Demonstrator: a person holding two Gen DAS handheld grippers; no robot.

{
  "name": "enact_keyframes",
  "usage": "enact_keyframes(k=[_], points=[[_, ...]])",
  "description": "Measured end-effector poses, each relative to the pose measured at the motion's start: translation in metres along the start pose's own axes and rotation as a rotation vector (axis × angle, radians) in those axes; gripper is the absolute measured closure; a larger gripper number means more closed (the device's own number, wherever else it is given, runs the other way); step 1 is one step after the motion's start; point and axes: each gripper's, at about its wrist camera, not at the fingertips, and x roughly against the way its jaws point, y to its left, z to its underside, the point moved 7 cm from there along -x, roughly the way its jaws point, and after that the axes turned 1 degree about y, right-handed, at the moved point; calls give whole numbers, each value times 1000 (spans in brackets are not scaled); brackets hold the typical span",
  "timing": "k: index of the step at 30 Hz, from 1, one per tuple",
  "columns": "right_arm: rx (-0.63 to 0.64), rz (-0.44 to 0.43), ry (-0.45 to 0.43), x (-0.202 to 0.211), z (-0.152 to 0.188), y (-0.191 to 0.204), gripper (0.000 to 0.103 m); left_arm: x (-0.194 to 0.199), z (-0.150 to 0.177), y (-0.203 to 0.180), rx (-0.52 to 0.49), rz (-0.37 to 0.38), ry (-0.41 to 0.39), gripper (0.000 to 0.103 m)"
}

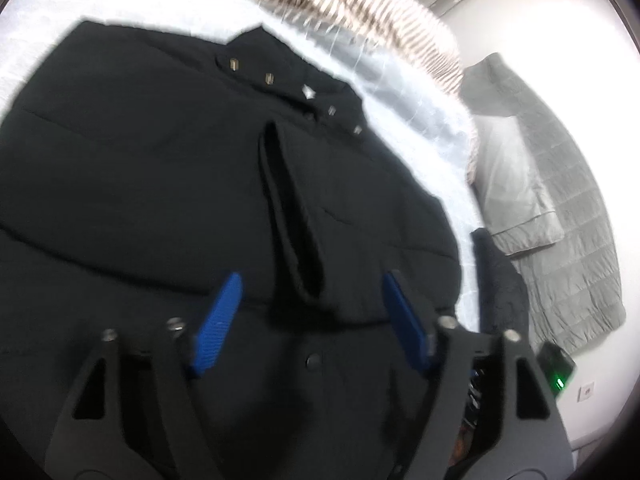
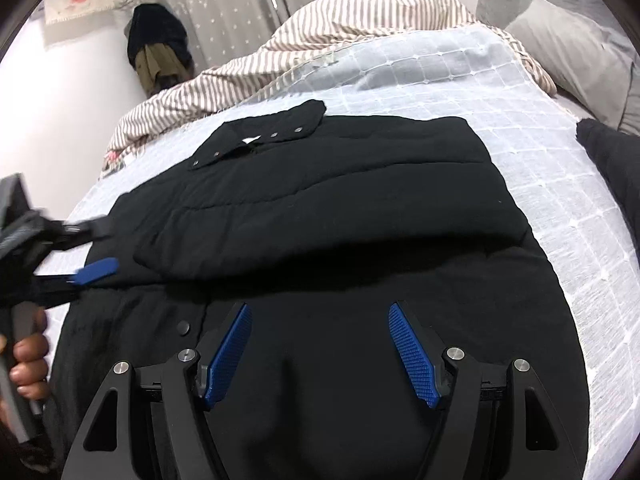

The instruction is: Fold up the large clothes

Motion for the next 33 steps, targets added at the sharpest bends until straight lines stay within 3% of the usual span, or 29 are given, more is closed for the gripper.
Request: enact_keyframes(k=[2,3,4,9,11,14,17,19,23,25,33], points=[[-48,-6,2,-2,0,-9,31,-20,1,-2,21,-15,38,64],[-61,-8,8,-4,0,-12,31,-25,1,-4,23,-22,45,82],[-72,-10,10,-5,0,-15,31,-25,2,-6,18,-35,38,88],[-93,16,-10,-4,-2,-27,31,8,-8,-27,-117,-83,-139,89],[-105,23,-11,-5,-2,-30,31,5,-9,-17,-148,-193,-141,89],[-125,34,-4,-8,-2,-35,31,-21,2,8,-165,-332,-20,82],[-137,40,10,-11,0,-38,31,-16,4,8,-179,-329,-47,76],[-139,41,14,-12,0,-39,31,-12,6,10,-184,-347,-58,61],[-142,39,21,-14,0,-39,31,-2,7,10,-204,-368,-58,43],[-133,39,22,-13,1,-37,30,2,7,11,-211,-378,-63,27],[-126,45,23,-8,0,-33,23,34,39,20,-174,-424,-29,6]])
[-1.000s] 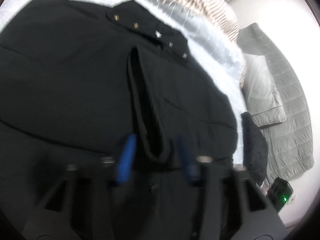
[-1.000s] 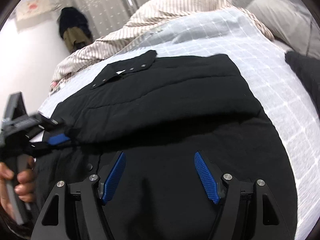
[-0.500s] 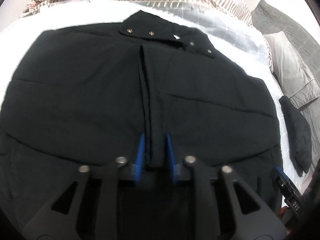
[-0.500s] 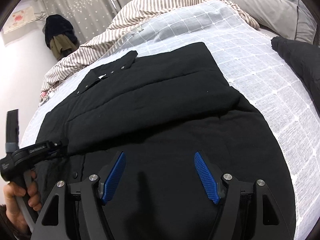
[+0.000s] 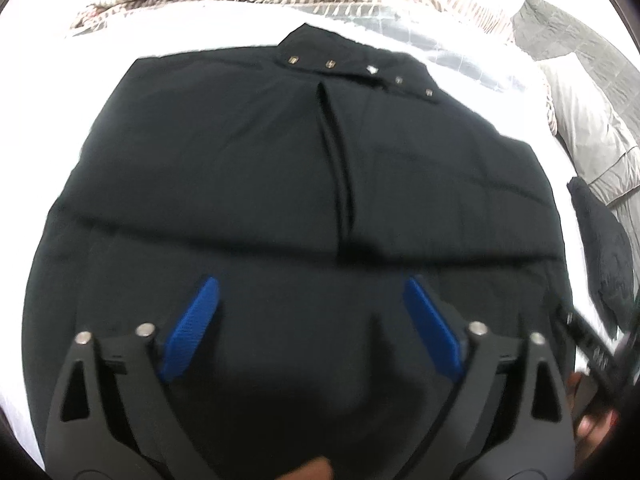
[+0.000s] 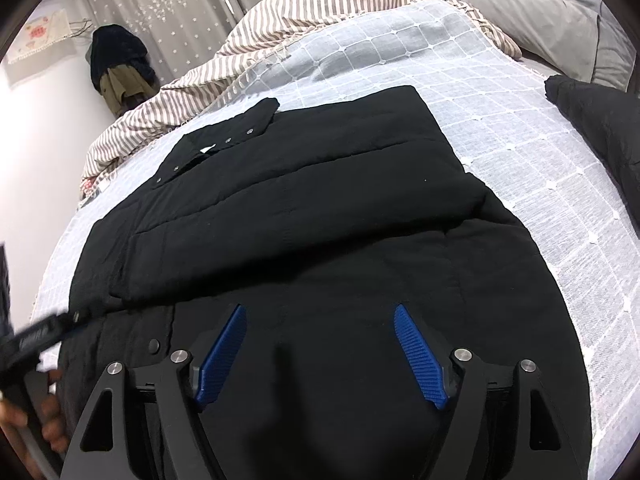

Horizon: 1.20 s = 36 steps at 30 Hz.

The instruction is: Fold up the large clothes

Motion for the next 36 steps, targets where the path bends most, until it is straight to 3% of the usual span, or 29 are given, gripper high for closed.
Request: enact_keyframes(k=[7,12,19,26,31,33,36], points=[[29,3,42,15,8,10,16,45,58,37,-18,-93,47,3],[93,-11,81,33,20,17,15,73,96,69,-15,-110,76,3],[140,-19,125,73,42,0,15,100,133,127,-2,-196,83,3],[216,64,165,98,71,-51,15,96,153,164,-7,-150,168,3],[156,88,189,104,82,-97,15,85,165,187,0,-154,229,3],[103,97,205,100,85,-119,15,79,175,194,14,-115,259,3],[-43,40,260,89,100,-149,14,76,185,203,73,-34,255,3]])
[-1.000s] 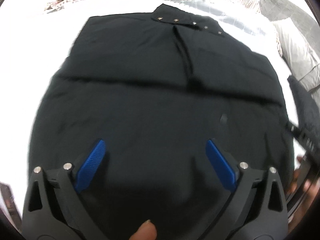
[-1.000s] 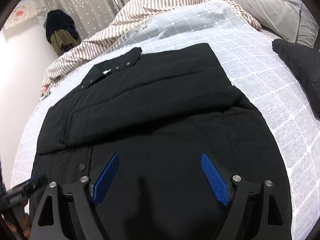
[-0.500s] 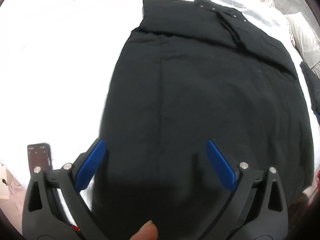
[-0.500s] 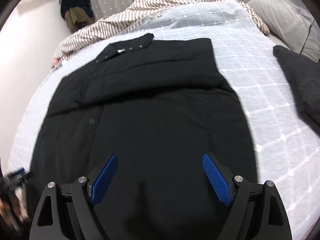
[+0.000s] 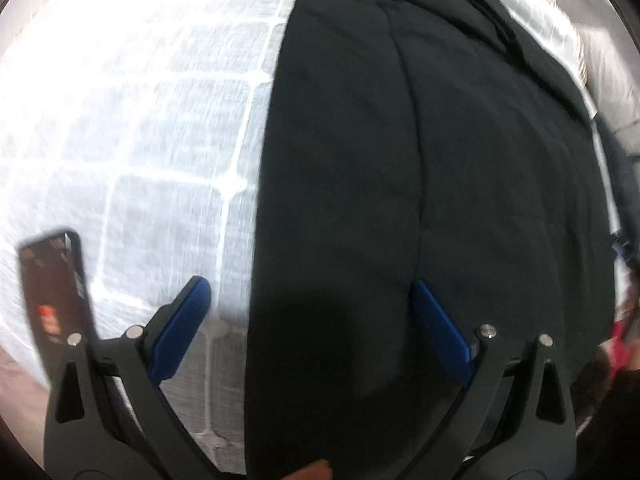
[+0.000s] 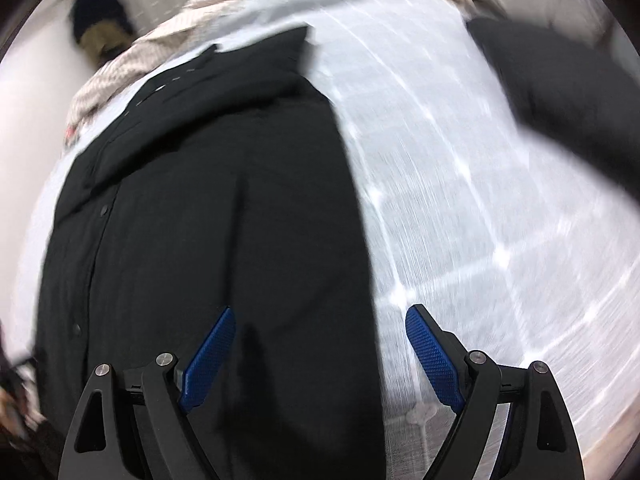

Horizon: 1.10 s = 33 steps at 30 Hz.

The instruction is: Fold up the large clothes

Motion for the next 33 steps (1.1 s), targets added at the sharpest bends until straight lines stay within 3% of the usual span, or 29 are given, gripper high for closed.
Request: enact_keyframes(k=[1,4,8,11,14,17,19,20,22,23,33], points=[[-47,-28,20,-7,5,-9,13,2,1,1,2,17,-15,3],[-62,-118,-49,-4,10,-9,0,2,10,-3,-29,14,-11,3],[-6,-104,-52,-1,23,-4,0,3,27,-34,-101,131,27,3],[28,-198,8,3,41,6,0,5,39,-56,-166,169,28,8],[40,-322,39,12,60,16,3,6,37,-60,-129,234,27,16],[20,-389,49,16,72,16,16,10,36,-58,-59,301,20,42],[-12,-443,65,20,78,14,44,10,38,-56,-25,317,19,66],[-31,-471,77,20,81,13,51,10,39,-54,-9,312,19,68],[-45,-455,62,23,83,11,83,13,39,-53,6,302,8,78],[-47,-439,46,26,83,10,88,20,37,-54,15,308,-10,79],[33,-558,-227,113,47,64,94,122,19,-95,3,428,-253,84]])
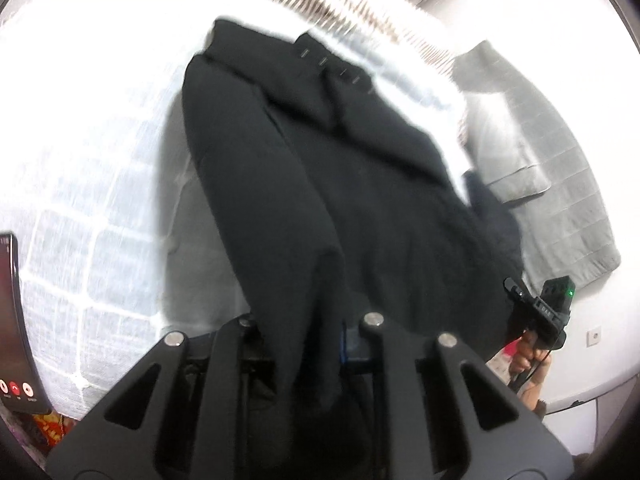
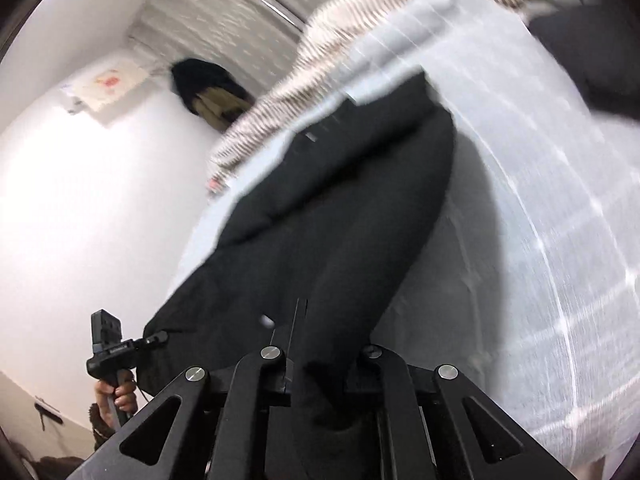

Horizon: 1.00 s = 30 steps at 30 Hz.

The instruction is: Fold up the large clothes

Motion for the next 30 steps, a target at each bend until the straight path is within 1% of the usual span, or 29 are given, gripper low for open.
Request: enact_keyframes(k=[3,6,12,14,16,18,20,22,24,25,26,27,30], points=[[53,-38,-60,14,-15,30,94,16,-7,-20,-25,23,-60,85],[88,-63,-110,31,-20,55,94,44,-5,-35,-54,53,-118,85],[135,-95,-215,101,-33,89,94,118,-9,-62,-145,97,-234,85],[141,-101,-254,126,-33,104,94,151,-7,-69,-187,121,-297,85],[142,-97,-307,154,-35,115,94,169,-11,-68,-196,132,-351,83],[130,-72,-336,164,-44,118,94,173,-20,-64,-188,134,-377,82],[112,-33,-348,160,-56,115,94,164,-33,-54,-154,125,-378,82],[84,9,-338,139,-71,110,94,137,-52,-42,-117,113,-355,82],[66,63,-316,113,-87,100,94,107,-70,-31,-68,94,-320,81],[45,104,-299,91,-98,92,94,92,-81,-24,-45,82,-308,81],[39,129,-286,76,-107,86,94,77,-94,-18,-21,68,-303,80],[32,151,-281,61,-116,81,94,68,-101,-16,-10,55,-298,80],[-19,242,-280,8,-148,54,93,25,-137,0,32,-33,-301,77]])
